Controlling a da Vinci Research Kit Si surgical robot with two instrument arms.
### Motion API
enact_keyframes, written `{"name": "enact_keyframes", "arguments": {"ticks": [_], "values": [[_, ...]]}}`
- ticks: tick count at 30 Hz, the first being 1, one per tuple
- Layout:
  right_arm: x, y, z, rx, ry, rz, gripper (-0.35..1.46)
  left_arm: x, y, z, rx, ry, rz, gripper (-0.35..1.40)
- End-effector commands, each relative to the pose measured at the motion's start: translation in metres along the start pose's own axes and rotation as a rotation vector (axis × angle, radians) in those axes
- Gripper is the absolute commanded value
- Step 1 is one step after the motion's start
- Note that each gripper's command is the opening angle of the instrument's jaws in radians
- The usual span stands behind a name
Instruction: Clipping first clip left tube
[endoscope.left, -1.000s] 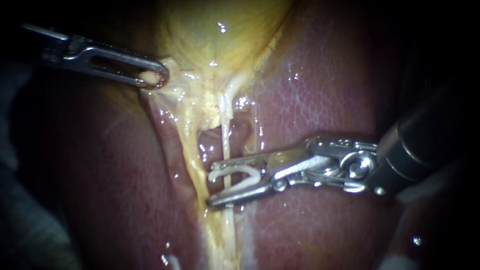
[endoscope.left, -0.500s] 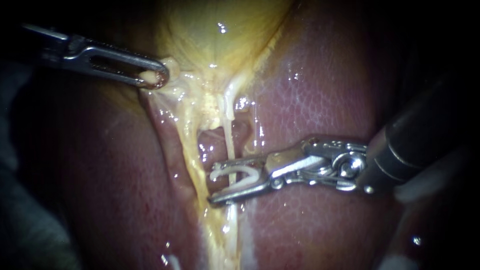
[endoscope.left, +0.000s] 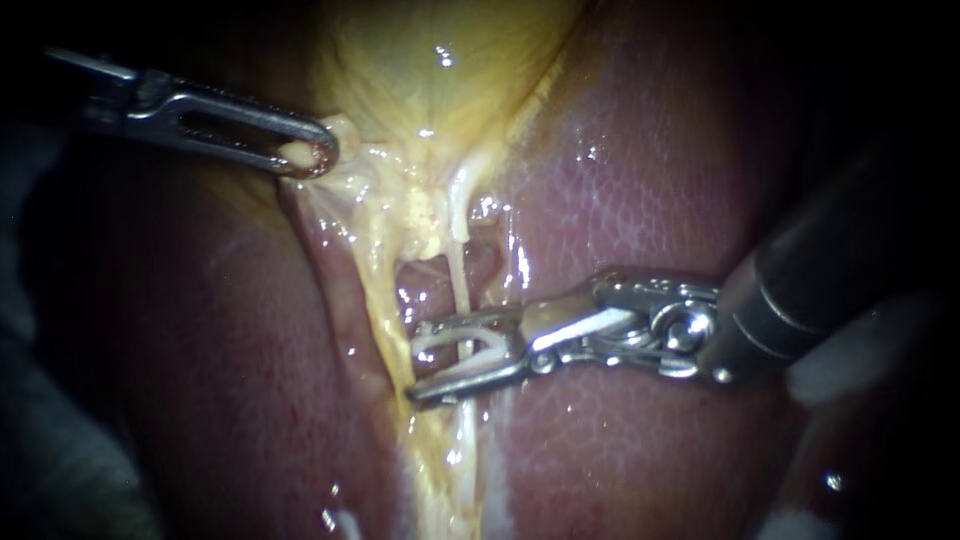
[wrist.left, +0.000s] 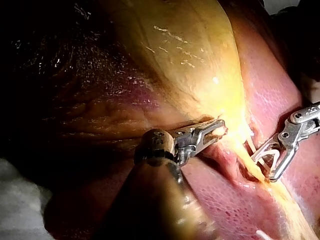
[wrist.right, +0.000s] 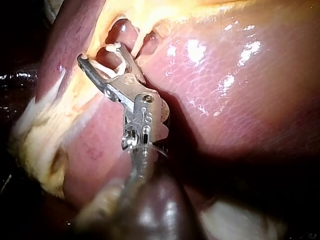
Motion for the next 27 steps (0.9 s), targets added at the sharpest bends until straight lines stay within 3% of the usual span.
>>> {"name": "enact_keyframes", "arguments": {"ticks": [1,8,22,27], "values": [[0.0,0.0,0.0001,0.0,0.003,0.0,0.5,0.0,0.0,0.0,0.0,0.0,0.0,-0.35],[0.0001,0.0,0.0011,0.004,0.013,-0.002,0.5,0.0,0.0,0.0,0.0,0.0,0.0,-0.35],[0.0006,-0.0011,0.004,0.042,0.074,-0.007,0.5,0.0,0.0,0.0001,0.0,0.0,0.0,-0.35],[0.001,-0.0015,0.005,0.042,0.077,-0.007,0.5,0.0,0.0,0.0001,0.0,0.0,0.0,-0.35]]}}
